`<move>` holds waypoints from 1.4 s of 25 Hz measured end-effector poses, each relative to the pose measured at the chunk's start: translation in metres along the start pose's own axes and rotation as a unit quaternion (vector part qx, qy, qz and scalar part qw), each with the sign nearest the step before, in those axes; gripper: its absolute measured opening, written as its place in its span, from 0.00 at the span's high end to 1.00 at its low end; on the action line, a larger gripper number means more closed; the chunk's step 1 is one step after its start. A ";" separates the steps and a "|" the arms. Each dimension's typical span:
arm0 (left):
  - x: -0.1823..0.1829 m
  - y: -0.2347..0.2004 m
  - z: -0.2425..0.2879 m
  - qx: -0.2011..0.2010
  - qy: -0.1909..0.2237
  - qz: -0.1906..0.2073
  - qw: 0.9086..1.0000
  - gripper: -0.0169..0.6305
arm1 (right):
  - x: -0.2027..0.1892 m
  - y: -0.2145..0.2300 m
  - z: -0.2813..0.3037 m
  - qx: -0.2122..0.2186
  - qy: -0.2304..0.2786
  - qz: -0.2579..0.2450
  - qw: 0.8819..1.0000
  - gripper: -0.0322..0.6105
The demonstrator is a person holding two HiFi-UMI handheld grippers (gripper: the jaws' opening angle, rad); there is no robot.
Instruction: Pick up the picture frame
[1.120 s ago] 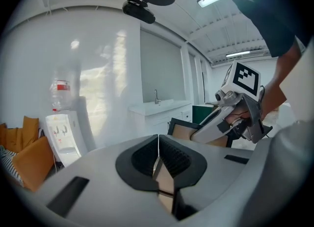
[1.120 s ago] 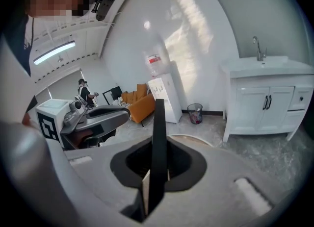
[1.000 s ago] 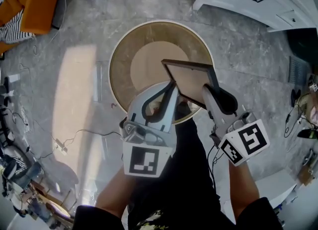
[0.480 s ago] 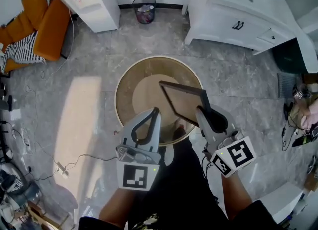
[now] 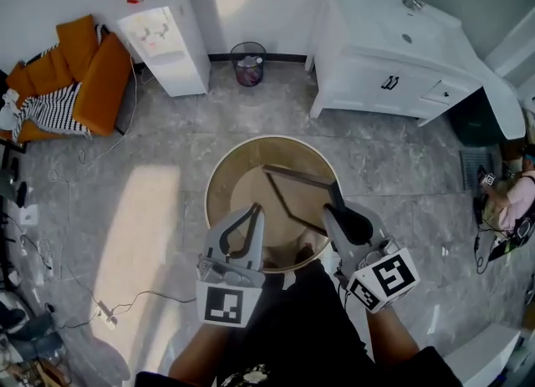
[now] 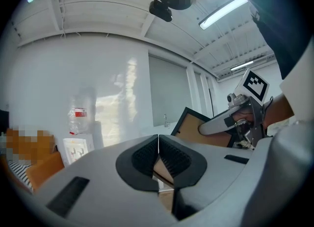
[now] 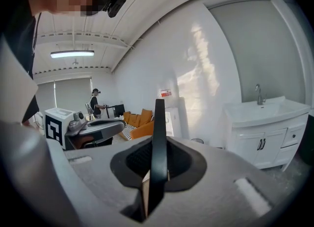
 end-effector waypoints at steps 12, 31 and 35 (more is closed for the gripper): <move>0.049 -0.015 -0.052 0.017 0.021 -0.051 0.998 0.95 | 0.061 -0.039 -0.033 -0.012 0.063 -0.041 0.997 0.89; 0.134 -0.025 -0.070 0.012 0.102 -0.015 0.995 0.95 | 0.134 -0.054 -0.069 -0.022 0.180 -0.084 0.980 0.89; 0.135 -0.023 -0.073 0.013 0.092 -0.024 0.995 0.95 | 0.143 -0.062 -0.073 -0.018 0.199 -0.100 0.975 0.89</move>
Point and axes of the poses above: the fingertips, and each gripper's own axes: z forward along the fingers, y to its right, x out of its top, the point moved 9 cm from there along -z, backward along the fingers, and after that the axes turned 5 degrees about -z, right-handed, at the moved point
